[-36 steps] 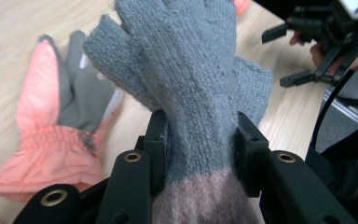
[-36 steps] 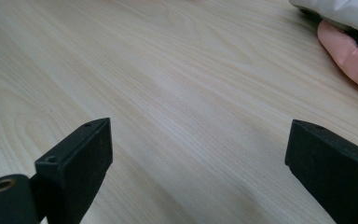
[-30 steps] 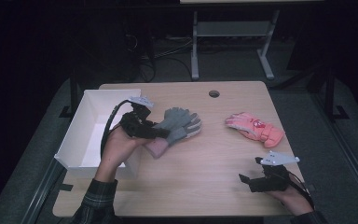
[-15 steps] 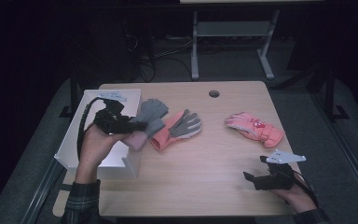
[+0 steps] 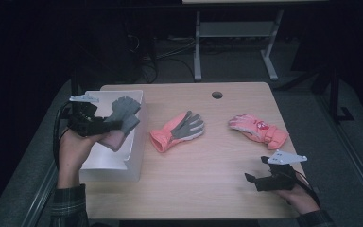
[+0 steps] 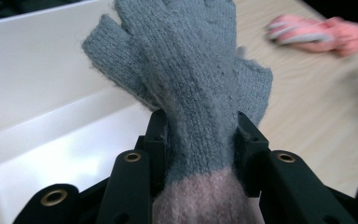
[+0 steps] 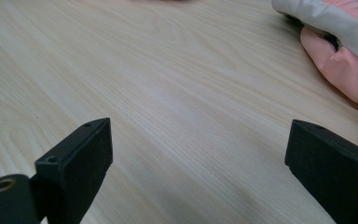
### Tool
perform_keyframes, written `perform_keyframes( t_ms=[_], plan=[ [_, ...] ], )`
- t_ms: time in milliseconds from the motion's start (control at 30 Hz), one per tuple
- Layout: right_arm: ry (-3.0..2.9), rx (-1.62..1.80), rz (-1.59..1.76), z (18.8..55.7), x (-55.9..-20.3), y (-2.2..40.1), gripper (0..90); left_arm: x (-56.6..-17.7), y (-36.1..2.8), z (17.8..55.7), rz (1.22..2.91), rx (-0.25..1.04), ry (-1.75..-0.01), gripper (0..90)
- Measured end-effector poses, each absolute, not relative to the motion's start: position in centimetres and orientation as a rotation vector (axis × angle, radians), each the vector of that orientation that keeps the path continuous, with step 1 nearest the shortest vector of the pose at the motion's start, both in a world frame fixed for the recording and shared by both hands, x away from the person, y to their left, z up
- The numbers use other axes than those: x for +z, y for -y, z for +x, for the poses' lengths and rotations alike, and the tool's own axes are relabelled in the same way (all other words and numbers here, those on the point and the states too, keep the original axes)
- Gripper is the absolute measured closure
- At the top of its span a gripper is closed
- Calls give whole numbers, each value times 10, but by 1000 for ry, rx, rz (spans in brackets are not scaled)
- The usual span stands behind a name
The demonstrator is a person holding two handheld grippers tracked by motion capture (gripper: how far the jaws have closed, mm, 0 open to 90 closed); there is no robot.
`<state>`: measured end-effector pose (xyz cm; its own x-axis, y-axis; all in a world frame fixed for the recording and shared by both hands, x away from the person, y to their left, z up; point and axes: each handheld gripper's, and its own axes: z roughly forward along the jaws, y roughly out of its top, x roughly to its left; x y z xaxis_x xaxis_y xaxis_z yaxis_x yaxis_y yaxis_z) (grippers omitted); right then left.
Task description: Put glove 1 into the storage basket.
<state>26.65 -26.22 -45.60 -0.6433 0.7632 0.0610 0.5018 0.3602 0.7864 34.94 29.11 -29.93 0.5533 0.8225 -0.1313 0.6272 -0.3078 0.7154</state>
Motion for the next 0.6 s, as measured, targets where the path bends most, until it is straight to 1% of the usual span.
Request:
perform_keyframes(
  t_ms=[367, 600],
  plan=[
    [-2331, 1158, 1099, 266, -456, 258, 72, -339, -308, 378, 2082, 379, -1278, 641],
    [-2328, 1155, 1105, 266, -457, 260, 72, -362, -317, 393, 2114, 359, -1305, 640]
  ],
)
